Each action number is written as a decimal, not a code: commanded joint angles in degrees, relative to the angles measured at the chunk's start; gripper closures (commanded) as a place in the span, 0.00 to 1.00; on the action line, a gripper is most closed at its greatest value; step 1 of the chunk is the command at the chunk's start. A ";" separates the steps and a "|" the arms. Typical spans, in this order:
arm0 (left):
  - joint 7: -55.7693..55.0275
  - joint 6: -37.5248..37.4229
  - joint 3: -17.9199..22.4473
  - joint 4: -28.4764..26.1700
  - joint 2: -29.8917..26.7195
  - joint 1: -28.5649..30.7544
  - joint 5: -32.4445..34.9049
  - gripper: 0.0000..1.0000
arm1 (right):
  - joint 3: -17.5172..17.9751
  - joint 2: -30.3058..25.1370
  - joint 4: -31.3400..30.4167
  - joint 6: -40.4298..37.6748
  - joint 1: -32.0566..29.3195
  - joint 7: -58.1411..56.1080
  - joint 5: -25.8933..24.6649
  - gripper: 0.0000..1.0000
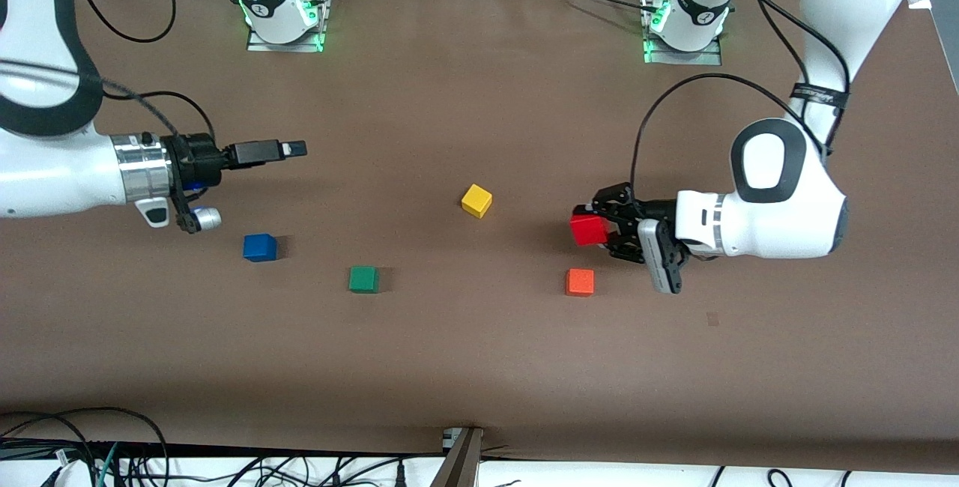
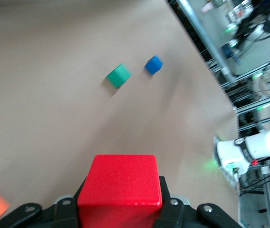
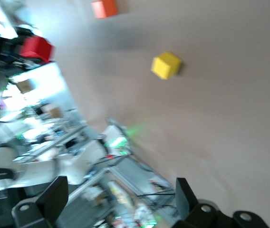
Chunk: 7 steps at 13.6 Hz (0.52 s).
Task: Pass red block to right arm, stack on blue
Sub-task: 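Carry the red cube toward the right gripper while the right gripper approaches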
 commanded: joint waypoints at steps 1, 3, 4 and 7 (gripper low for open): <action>5.17 3.18 -0.05 2.46 2.77 -3.68 -4.65 0.95 | 0.29 3.01 0.05 -0.69 -0.75 -1.98 9.53 0.00; 9.13 5.12 0.04 4.03 4.79 -6.50 -10.79 0.95 | 0.29 4.69 -2.22 -0.60 -1.10 -6.54 16.04 0.00; 11.23 6.18 0.04 4.83 5.58 -7.65 -13.00 0.96 | 0.29 5.47 -4.15 -0.69 -1.36 -10.05 20.16 0.00; 14.67 6.89 0.04 7.11 5.85 -9.67 -15.22 0.99 | 0.38 6.80 -9.16 -0.78 -1.36 -16.92 25.64 0.00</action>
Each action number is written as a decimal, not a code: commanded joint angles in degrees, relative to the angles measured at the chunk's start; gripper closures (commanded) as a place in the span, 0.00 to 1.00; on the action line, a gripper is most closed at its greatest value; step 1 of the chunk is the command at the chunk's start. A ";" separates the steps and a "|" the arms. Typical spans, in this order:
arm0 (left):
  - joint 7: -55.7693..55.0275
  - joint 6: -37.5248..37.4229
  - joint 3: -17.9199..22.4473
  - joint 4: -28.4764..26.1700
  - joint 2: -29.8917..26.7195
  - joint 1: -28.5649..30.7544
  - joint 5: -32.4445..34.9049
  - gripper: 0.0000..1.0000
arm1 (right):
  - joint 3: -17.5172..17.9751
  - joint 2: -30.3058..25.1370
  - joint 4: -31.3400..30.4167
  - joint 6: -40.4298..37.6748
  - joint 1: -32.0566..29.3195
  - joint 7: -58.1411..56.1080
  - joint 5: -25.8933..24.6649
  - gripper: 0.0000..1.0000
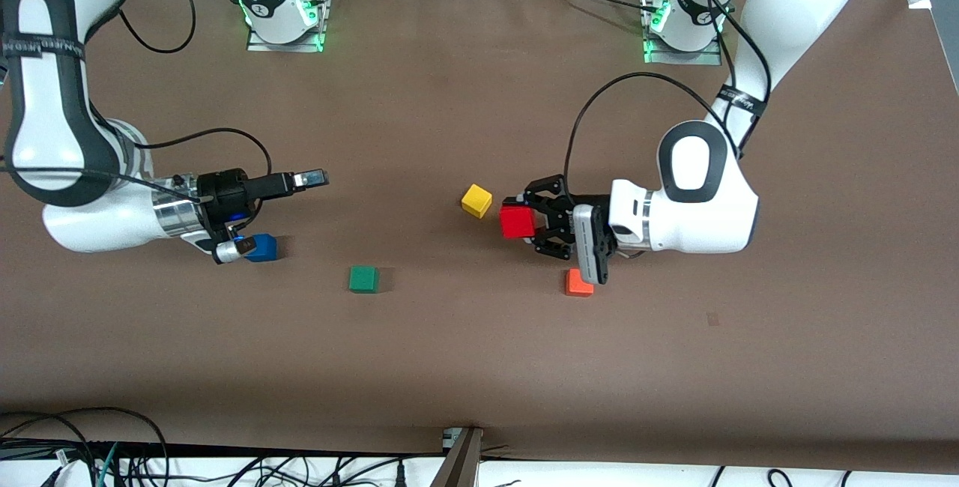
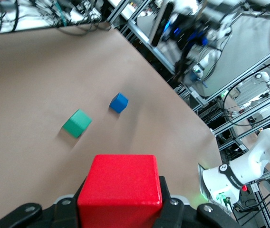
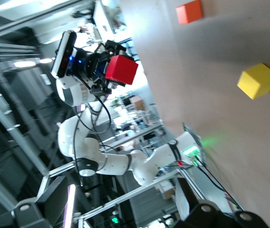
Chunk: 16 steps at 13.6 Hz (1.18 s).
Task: Pass red block to right arm, stack on blue
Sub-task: 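Carry the red cube toward the right gripper while the right gripper approaches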
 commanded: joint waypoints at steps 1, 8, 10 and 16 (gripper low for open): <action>3.56 -0.22 0.11 4.84 1.30 -2.48 -1.87 1.00 | 0.47 -0.23 -5.23 -0.74 -0.58 -4.27 4.18 0.00; 23.59 8.82 -0.94 5.47 2.62 -8.11 -9.31 1.00 | 0.82 -0.14 -11.14 1.19 2.58 -4.11 13.05 0.00; 24.13 9.96 -0.86 5.47 2.88 -10.83 -12.41 1.00 | 0.82 -0.14 -11.05 2.85 3.55 -4.10 14.99 0.00; 24.22 14.01 -0.94 5.47 2.70 -14.09 -13.82 1.00 | 0.82 -0.22 -10.08 8.05 6.28 -4.10 18.07 0.00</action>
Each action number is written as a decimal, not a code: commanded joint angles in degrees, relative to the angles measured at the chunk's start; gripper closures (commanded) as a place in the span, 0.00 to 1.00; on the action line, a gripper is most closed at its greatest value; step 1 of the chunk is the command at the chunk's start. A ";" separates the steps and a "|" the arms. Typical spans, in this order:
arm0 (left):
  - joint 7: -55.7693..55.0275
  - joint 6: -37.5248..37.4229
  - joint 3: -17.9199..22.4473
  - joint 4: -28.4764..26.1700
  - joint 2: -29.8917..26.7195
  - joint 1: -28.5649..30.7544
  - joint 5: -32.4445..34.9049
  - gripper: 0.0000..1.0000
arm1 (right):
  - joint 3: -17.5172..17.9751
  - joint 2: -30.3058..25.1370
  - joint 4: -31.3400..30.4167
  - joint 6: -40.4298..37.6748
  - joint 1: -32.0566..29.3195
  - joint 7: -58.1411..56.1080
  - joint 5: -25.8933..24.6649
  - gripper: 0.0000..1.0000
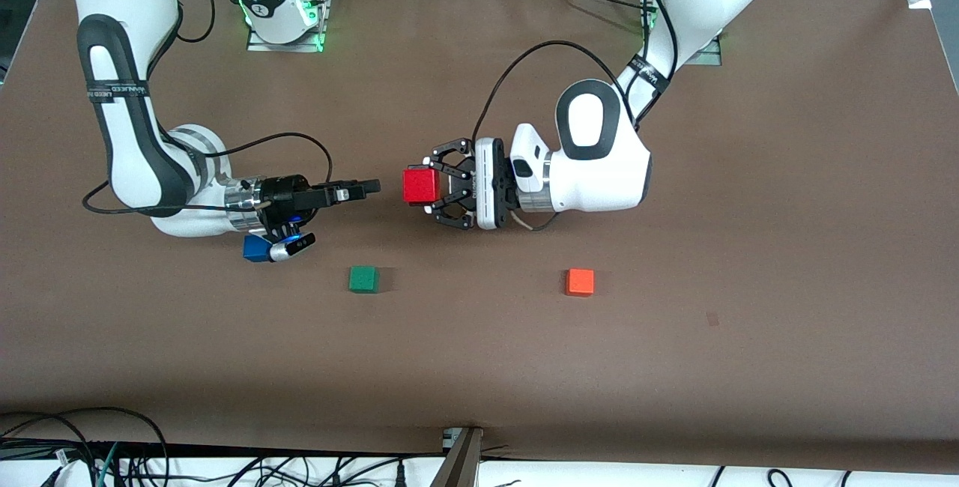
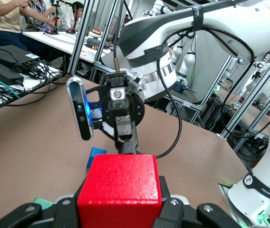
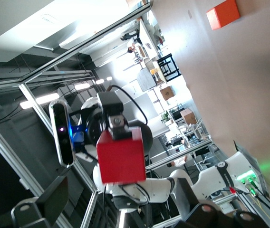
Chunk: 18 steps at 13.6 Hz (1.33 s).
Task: Pass red block to right arm, stack on blue
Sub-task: 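Close the right gripper on the red cube held by the left gripper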
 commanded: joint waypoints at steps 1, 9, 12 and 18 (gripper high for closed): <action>1.65 0.44 0.13 1.17 0.48 -1.13 -1.94 1.00 | -0.03 -1.35 -0.67 1.33 0.42 -0.02 1.28 0.00; 1.47 4.75 0.22 1.52 0.49 -3.16 -4.40 1.00 | 0.06 -1.52 -0.59 5.03 2.88 -0.02 3.66 0.01; 1.56 5.19 0.31 1.60 0.57 -3.16 -4.49 1.00 | -0.03 -1.52 -0.15 5.73 3.23 0.42 3.75 0.01; 1.56 6.94 0.39 2.92 1.36 -3.60 -4.49 1.00 | -0.12 -2.58 -0.23 5.73 3.23 4.11 3.57 0.01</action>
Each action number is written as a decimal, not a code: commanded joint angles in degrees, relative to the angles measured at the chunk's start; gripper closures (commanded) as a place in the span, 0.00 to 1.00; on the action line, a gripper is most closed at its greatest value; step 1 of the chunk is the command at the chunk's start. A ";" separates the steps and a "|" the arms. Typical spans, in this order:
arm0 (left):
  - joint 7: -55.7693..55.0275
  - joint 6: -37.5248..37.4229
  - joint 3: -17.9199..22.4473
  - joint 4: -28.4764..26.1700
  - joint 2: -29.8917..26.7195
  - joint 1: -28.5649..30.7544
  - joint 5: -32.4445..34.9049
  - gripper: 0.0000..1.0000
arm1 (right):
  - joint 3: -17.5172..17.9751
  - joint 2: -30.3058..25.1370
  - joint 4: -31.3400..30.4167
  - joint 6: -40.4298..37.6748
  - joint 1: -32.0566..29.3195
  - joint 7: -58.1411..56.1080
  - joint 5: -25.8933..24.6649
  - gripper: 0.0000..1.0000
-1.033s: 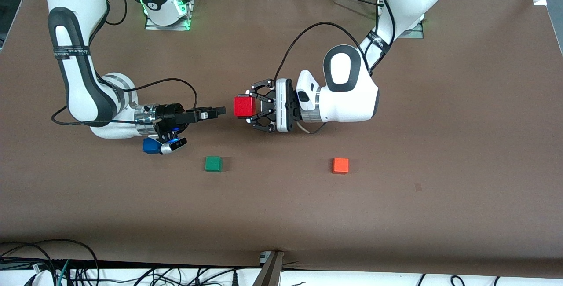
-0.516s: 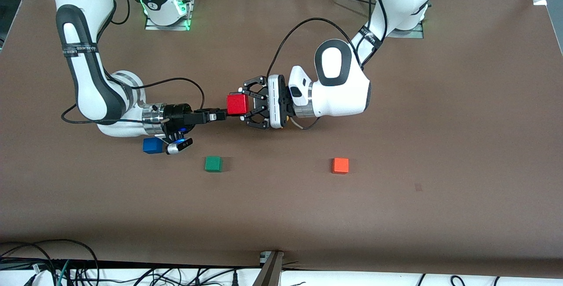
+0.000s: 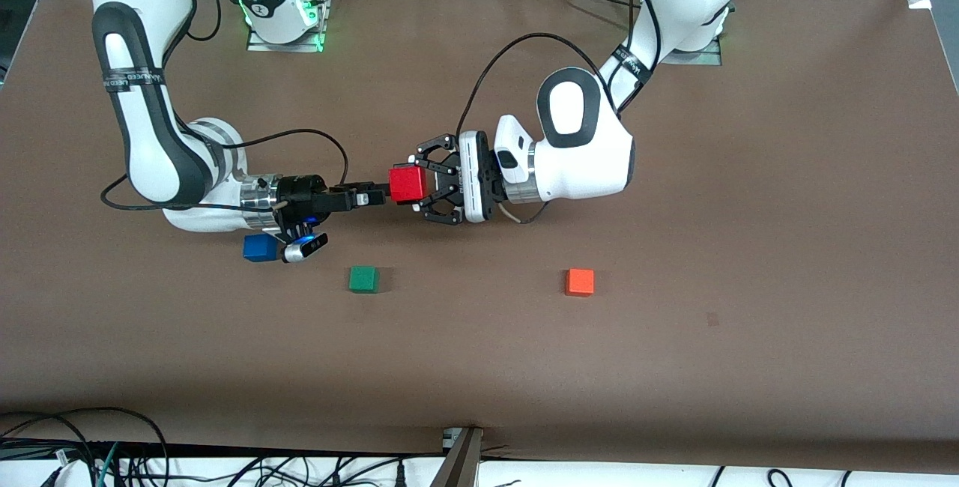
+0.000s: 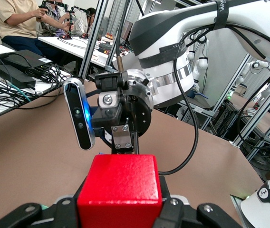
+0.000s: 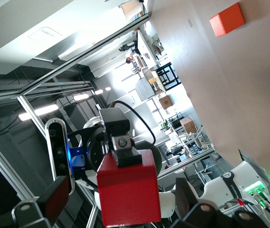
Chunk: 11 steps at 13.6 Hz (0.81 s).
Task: Pass red block to right arm, stack on blue
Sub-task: 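Close the right gripper on the red cube held by the left gripper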
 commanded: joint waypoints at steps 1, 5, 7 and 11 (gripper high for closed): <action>1.54 1.00 0.15 3.24 2.05 -1.17 -1.85 1.00 | -0.13 -1.08 -0.54 0.96 0.48 1.03 1.10 0.01; 1.54 1.00 0.15 4.48 2.50 -1.17 -1.85 1.00 | -0.05 -1.08 -0.45 2.10 0.92 1.03 1.27 0.06; 1.54 1.00 0.15 4.48 2.50 -1.17 -1.85 1.00 | 0.04 -1.08 -0.45 2.37 1.27 1.03 1.45 0.12; 1.54 1.00 0.15 4.48 2.50 -1.08 -1.85 1.00 | 0.04 -1.08 -0.45 2.72 1.54 1.03 2.15 0.29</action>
